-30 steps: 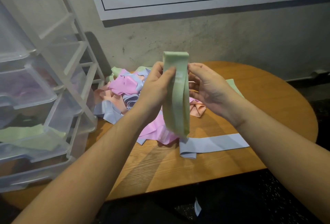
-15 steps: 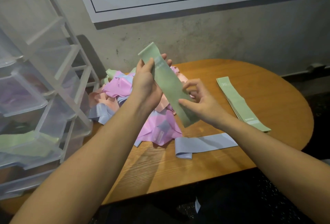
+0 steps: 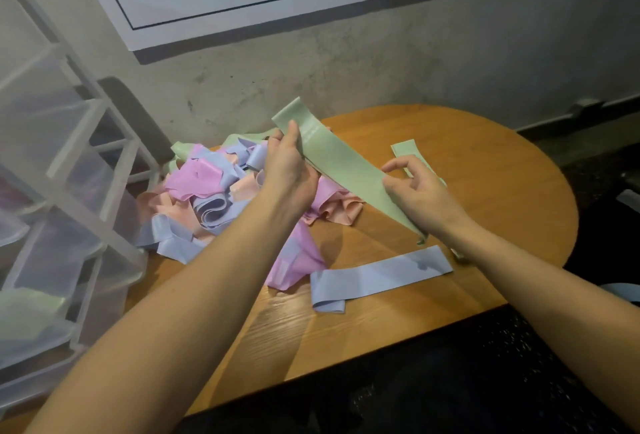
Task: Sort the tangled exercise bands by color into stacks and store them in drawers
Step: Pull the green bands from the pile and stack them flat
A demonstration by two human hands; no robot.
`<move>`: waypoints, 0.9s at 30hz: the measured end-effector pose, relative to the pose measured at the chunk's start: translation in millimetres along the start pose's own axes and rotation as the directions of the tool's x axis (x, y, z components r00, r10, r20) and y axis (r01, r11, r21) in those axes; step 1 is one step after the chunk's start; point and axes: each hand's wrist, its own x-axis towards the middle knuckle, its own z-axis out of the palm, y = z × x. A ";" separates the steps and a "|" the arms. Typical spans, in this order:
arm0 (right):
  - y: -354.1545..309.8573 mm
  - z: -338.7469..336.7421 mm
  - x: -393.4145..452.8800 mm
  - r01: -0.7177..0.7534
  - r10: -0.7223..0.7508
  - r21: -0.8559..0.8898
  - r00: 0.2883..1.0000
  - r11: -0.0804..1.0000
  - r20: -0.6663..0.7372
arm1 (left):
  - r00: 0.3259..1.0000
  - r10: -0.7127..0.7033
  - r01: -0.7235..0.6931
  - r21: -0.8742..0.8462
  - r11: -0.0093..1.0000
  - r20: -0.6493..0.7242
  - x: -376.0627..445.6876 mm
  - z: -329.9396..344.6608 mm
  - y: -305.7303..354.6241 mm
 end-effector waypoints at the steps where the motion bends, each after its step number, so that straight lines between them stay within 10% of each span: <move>1: 1.9 -9.0 -1.7 -0.019 0.019 -0.002 0.999 1.000 0.032 | 1.000 -0.009 0.009 0.000 1.000 -0.015 4.5 3.6 -4.6; 6: 10.8 -53.2 -12.8 -0.086 0.080 0.046 0.989 0.995 0.124 | 0.989 -0.098 0.108 0.085 0.991 -0.109 20.8 24.8 -31.3; 18: 57.4 -128.3 -29.3 -0.261 0.231 -0.237 0.962 0.936 -0.147 | 0.995 -0.090 0.097 0.575 0.813 -0.040 56.0 76.0 -105.7; 27: 70.1 -126.8 -22.4 -0.329 0.334 -0.180 0.943 0.927 -0.003 | 0.994 -0.084 0.104 0.717 0.689 -0.064 95.5 83.3 -134.5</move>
